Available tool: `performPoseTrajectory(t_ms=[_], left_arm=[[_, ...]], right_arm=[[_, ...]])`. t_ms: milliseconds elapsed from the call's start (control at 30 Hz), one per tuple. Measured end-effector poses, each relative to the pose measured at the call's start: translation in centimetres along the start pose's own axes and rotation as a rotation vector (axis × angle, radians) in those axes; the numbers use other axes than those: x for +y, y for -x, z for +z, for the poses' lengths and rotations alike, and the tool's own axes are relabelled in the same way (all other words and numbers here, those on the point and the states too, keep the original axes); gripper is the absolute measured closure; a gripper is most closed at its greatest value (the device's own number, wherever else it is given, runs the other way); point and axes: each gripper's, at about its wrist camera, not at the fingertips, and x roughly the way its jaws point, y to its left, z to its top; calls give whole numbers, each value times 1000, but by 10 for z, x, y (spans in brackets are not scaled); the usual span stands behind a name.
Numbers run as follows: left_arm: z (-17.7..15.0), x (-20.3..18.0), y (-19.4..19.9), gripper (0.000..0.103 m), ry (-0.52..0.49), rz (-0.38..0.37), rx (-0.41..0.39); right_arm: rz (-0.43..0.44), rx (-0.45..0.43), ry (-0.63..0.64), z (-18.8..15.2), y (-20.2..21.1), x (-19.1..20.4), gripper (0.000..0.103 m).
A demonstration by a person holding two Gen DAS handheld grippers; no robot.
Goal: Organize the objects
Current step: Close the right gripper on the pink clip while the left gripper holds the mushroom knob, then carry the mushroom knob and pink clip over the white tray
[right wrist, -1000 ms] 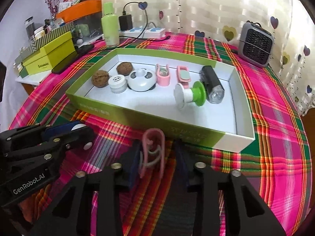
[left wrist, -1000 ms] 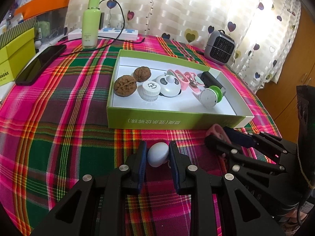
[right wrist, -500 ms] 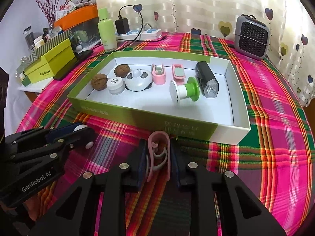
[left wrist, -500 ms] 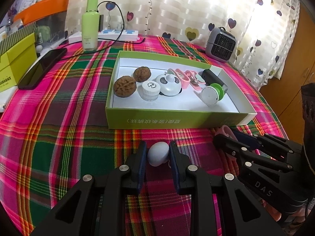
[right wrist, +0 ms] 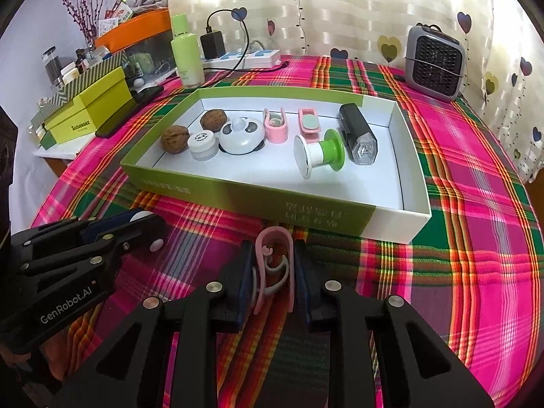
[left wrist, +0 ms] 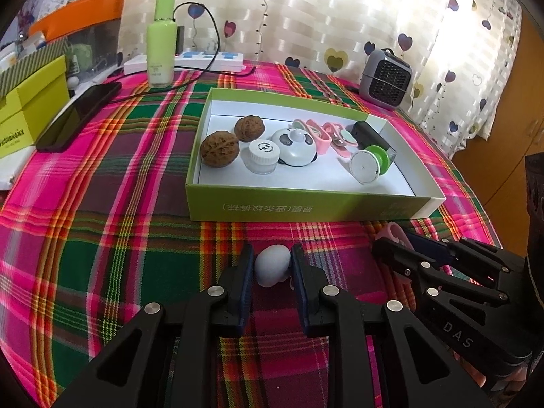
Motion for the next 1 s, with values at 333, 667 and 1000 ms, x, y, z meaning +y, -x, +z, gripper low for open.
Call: performPoseTrajectory(t_ms=[333,667,1000], left_arm=[[3,-7,5,83,-16,7,-17],[4,-11,9,83,-30,17,-19],[10,-16,19,83,-44,25,-45]], right_arm=[[15,-6,11,-4,5,6,79],[35,-15,12,-3,12,7,79],[51,-45,15,1,24,7,79]])
